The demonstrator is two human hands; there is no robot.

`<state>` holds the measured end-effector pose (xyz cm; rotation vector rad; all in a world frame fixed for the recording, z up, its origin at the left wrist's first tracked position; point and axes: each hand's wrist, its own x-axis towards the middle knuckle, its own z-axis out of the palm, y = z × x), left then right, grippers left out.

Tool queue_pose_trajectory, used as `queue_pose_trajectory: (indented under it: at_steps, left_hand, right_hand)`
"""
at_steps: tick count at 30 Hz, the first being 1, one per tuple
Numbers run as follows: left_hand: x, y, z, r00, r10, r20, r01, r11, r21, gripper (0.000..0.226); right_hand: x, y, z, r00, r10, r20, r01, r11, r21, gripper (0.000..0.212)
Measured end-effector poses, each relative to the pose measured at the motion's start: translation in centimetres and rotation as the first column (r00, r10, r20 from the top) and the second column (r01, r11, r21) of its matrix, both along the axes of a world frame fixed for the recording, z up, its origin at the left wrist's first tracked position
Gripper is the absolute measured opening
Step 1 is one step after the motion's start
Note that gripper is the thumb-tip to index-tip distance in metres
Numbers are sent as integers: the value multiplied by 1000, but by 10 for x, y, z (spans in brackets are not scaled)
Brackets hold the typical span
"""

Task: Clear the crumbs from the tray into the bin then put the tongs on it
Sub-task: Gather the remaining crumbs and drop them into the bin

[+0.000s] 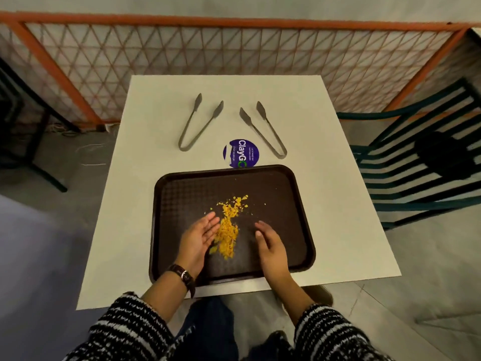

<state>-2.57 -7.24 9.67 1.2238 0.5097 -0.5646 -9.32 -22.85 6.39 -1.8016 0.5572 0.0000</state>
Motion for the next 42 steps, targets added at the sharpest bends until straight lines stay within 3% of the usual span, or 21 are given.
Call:
queue_pose_trajectory:
  at_steps: [4, 9, 16, 23, 27, 33, 36, 39, 42]
  left_hand:
    - [28, 20, -12, 999, -5, -47, 6, 1000, 9, 36]
    - [42, 26, -23, 991, 33, -126, -31, 999, 18, 35]
    - [52, 34, -29, 980, 101, -169, -91, 994, 65, 34]
    - [57, 50, -44, 966, 117, -229, -95, 990, 105, 35]
    - [55, 51, -51, 963, 136, -232, -112, 987, 113, 36]
    - [54, 44, -48, 969, 134, -208, -106, 984, 142, 35]
    - [53, 46, -46, 972, 123, -199, -96, 985, 140, 35]
    - [52, 46, -44, 978, 127, -166, -101, 983, 155, 33]
    - [45, 44, -46, 999, -13, 43, -6, 915, 402, 26]
  right_hand:
    - [20, 4, -26, 977, 204, -63, -212, 954, -214, 41]
    - [58, -15, -34, 947, 299, -119, -322, 871, -370, 53]
    - [117, -48, -54, 903, 394, -174, -421, 726, -543, 64]
    - [136, -34, -74, 846, 495, -196, -507, 636, -582, 74]
    - [127, -12, -75, 739, 650, -175, -611, 539, -580, 68]
    - [101, 13, -70, 482, 869, -107, -810, 396, -432, 70]
    - [90, 14, -64, 490, 870, -54, -832, 448, -328, 71]
    - [80, 6, -54, 630, 776, -15, -741, 595, -311, 63]
    - [67, -6, -48, 786, 617, -24, -577, 721, -383, 64]
